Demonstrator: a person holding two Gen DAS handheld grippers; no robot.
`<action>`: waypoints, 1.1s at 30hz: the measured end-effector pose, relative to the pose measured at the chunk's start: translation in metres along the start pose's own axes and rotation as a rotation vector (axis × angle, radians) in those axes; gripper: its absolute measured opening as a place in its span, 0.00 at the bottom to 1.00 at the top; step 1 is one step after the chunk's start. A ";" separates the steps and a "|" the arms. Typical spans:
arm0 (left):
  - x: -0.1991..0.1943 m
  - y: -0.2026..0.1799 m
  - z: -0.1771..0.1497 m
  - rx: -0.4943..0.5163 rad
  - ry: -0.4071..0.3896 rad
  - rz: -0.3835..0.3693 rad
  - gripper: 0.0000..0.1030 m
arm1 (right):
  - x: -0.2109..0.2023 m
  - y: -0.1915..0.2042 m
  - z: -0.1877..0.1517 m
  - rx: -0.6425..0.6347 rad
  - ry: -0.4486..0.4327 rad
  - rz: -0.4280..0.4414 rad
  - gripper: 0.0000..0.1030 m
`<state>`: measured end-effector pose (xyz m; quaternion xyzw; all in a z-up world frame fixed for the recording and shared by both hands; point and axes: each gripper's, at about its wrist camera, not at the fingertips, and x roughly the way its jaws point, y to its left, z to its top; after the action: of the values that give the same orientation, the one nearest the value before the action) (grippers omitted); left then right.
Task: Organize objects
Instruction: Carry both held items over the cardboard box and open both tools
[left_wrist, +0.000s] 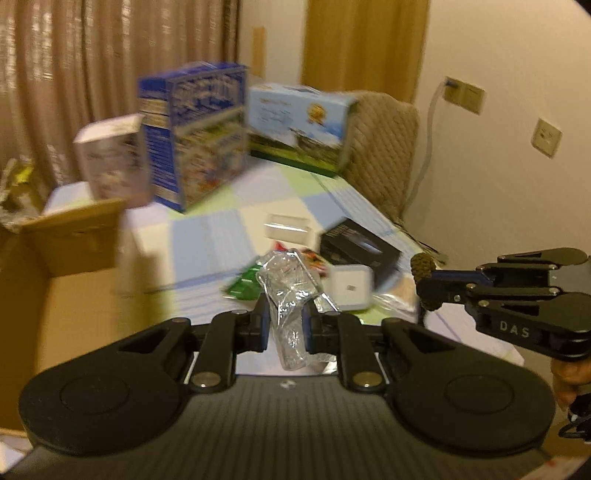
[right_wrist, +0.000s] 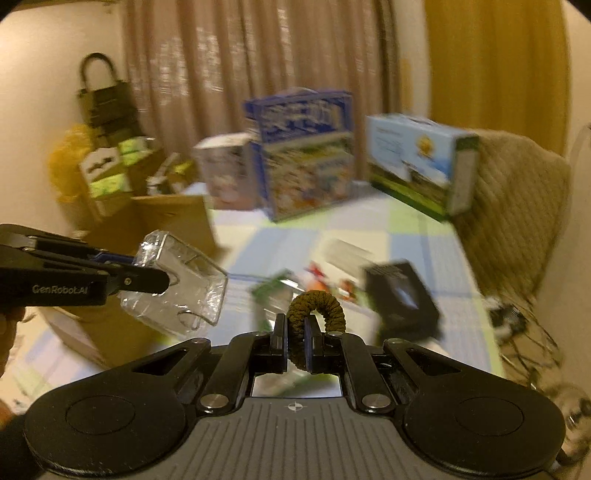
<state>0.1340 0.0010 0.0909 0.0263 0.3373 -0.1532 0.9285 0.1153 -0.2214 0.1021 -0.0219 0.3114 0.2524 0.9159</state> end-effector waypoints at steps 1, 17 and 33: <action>-0.009 0.010 0.002 -0.003 -0.008 0.020 0.13 | 0.002 0.011 0.006 -0.013 -0.005 0.023 0.05; -0.090 0.171 -0.025 -0.083 -0.007 0.290 0.13 | 0.091 0.173 0.053 -0.151 0.031 0.394 0.05; -0.078 0.217 -0.059 -0.197 -0.005 0.315 0.28 | 0.137 0.201 0.040 -0.145 0.080 0.442 0.54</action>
<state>0.1062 0.2370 0.0831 -0.0128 0.3401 0.0281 0.9399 0.1350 0.0230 0.0788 -0.0290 0.3258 0.4674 0.8213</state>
